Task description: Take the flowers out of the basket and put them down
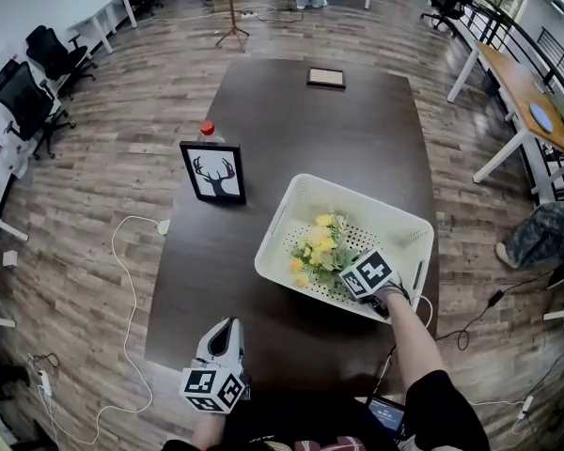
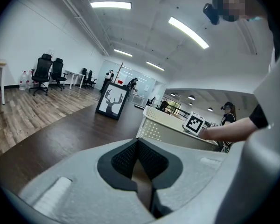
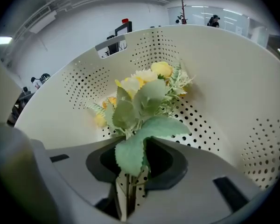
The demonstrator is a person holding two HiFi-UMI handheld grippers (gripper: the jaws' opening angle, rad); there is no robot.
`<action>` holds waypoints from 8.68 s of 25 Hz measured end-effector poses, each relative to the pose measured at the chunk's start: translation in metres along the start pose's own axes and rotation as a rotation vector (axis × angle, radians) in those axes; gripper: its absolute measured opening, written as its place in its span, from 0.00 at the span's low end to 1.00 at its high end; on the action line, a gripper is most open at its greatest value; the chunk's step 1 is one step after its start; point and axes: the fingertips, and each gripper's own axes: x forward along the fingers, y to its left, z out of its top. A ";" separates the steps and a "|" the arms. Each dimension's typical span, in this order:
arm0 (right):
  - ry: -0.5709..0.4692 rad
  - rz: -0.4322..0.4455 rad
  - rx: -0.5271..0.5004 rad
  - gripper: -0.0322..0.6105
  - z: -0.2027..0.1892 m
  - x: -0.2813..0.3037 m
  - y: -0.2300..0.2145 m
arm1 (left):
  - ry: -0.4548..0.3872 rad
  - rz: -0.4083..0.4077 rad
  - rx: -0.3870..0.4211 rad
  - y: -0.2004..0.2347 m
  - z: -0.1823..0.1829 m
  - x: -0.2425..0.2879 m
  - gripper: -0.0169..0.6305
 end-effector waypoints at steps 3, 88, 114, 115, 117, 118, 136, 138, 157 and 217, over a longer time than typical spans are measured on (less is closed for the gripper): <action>-0.012 -0.015 -0.021 0.17 0.005 -0.003 0.000 | 0.005 -0.001 0.006 -0.001 -0.002 -0.001 0.04; -0.548 0.043 -0.080 0.13 0.026 -0.095 0.243 | -0.112 0.042 0.036 -0.007 -0.032 -0.116 0.04; -0.316 0.144 -0.098 0.14 -0.019 0.023 0.278 | -0.147 0.156 0.003 0.019 -0.036 -0.141 0.04; -0.312 0.147 -0.093 0.14 -0.020 0.025 0.278 | -0.146 0.157 0.003 0.019 -0.035 -0.142 0.04; -0.300 0.151 -0.095 0.14 -0.023 0.030 0.277 | -0.143 0.158 0.003 0.019 -0.036 -0.142 0.04; -0.293 0.152 -0.102 0.14 -0.023 0.033 0.276 | -0.141 0.157 0.004 0.019 -0.036 -0.141 0.04; -0.226 0.158 -0.073 0.48 -0.034 0.046 0.255 | -0.116 0.137 0.007 0.016 -0.036 -0.128 0.04; -0.233 0.180 -0.061 0.52 -0.036 0.044 0.255 | -0.111 0.132 0.009 0.016 -0.036 -0.126 0.04; -0.488 0.204 -0.005 0.67 -0.018 -0.044 0.246 | -0.113 0.106 -0.003 0.007 -0.043 -0.121 0.04; -0.755 -0.203 0.200 0.06 -0.114 -0.132 0.195 | -0.074 -0.136 0.080 -0.079 -0.058 -0.086 0.04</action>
